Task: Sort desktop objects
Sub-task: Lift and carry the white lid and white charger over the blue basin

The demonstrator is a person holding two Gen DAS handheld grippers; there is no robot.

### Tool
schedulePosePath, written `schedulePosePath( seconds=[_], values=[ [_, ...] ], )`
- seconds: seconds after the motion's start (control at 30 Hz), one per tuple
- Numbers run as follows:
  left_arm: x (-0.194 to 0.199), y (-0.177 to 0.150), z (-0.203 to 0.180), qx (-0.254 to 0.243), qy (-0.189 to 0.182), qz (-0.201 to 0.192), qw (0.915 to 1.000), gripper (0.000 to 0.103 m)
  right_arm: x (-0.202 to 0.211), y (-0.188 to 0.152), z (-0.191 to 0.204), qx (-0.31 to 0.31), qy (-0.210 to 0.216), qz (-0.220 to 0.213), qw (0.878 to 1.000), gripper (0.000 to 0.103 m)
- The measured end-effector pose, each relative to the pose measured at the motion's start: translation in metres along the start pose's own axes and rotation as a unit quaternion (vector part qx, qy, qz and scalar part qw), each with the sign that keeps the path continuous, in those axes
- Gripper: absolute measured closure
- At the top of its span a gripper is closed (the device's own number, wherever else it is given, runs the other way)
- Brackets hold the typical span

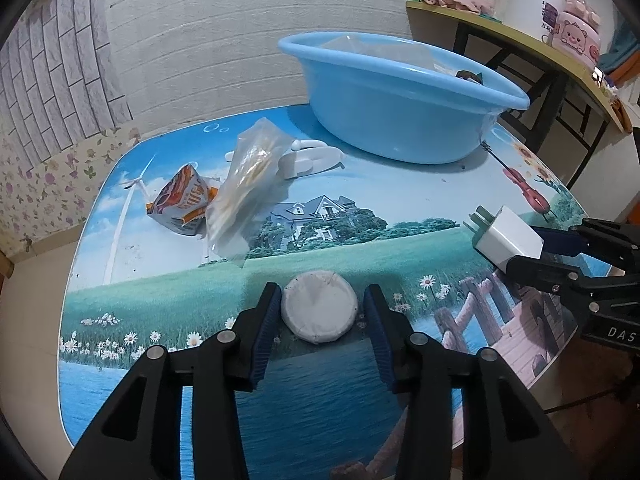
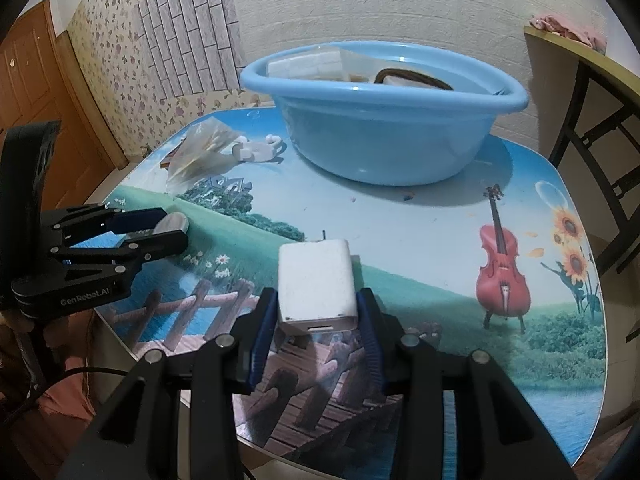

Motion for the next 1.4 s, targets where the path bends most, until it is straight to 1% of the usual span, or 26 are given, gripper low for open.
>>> schedulePosePath(
  seconds=[0.17,0.2,0.27,0.33,0.37,0.4,0.43,0.47,0.67,0.7,0.73,0.8,0.93,1.13,1.4],
  values=[
    [0.0,-0.001,-0.001,-0.003,-0.004,-0.003,1.0,0.061,-0.001,0.0,0.003,0.007,0.0,-0.002,1.0,0.063],
    [0.0,-0.001,-0.002,-0.007,-0.006,-0.004,1.0,0.058,-0.002,0.0,0.003,0.008,0.001,-0.002,1.0,0.063],
    [0.0,-0.002,-0.004,-0.015,-0.007,-0.007,0.9998,0.057,-0.005,-0.001,0.004,0.011,-0.001,0.003,1.0,0.062],
    [0.0,-0.002,-0.004,-0.014,-0.007,-0.009,0.9998,0.057,-0.005,-0.001,0.006,0.018,-0.003,0.0,1.0,0.053],
    [0.001,-0.003,-0.004,-0.014,-0.007,-0.009,0.9998,0.057,-0.006,-0.001,0.006,0.02,-0.003,0.0,1.0,0.052],
    [0.001,-0.003,-0.004,-0.015,-0.007,-0.01,0.9998,0.059,-0.006,0.0,0.007,0.022,-0.004,-0.001,1.0,0.051],
    [0.001,-0.003,-0.004,-0.015,-0.007,-0.011,0.9998,0.065,-0.007,0.001,0.007,0.025,-0.006,-0.001,1.0,0.051],
    [0.002,-0.003,-0.003,-0.015,-0.008,-0.013,0.9998,0.067,-0.008,0.002,0.007,0.026,-0.008,-0.002,1.0,0.05],
    [0.003,-0.004,-0.003,-0.014,-0.011,-0.014,0.9998,0.067,-0.011,0.007,0.004,0.02,-0.008,-0.005,1.0,0.05],
    [0.003,-0.004,-0.003,-0.013,-0.011,-0.013,0.9998,0.067,-0.011,0.008,0.004,0.02,-0.006,-0.005,1.0,0.051],
    [0.003,-0.004,-0.003,-0.013,-0.012,-0.013,0.9998,0.067,-0.011,0.008,0.004,0.02,-0.004,-0.006,1.0,0.054],
    [0.003,-0.004,-0.004,-0.013,-0.012,-0.012,0.9998,0.066,-0.01,0.008,0.004,0.022,-0.005,-0.007,1.0,0.065],
    [0.004,-0.004,-0.005,-0.016,-0.011,-0.01,0.9998,0.066,-0.008,0.007,0.003,0.017,0.001,-0.007,1.0,0.065],
    [0.013,0.003,-0.003,-0.009,-0.007,-0.01,0.9999,0.066,0.002,0.011,0.008,0.023,0.008,-0.02,1.0,0.065],
    [0.042,0.026,-0.002,-0.009,0.01,-0.04,0.9991,0.066,0.02,0.021,0.021,0.039,0.025,-0.042,0.998,0.065]
  ],
)
Point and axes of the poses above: each gripper's, at about its wrist camera, not at the fingertips, and x roughly against the way its jaws point, z to its left, y to its top, the point moved 7 cm from there along -x, roughly the way its jaws point, and after that the axes turned 2 degrees about z, right-handed, at the moved point
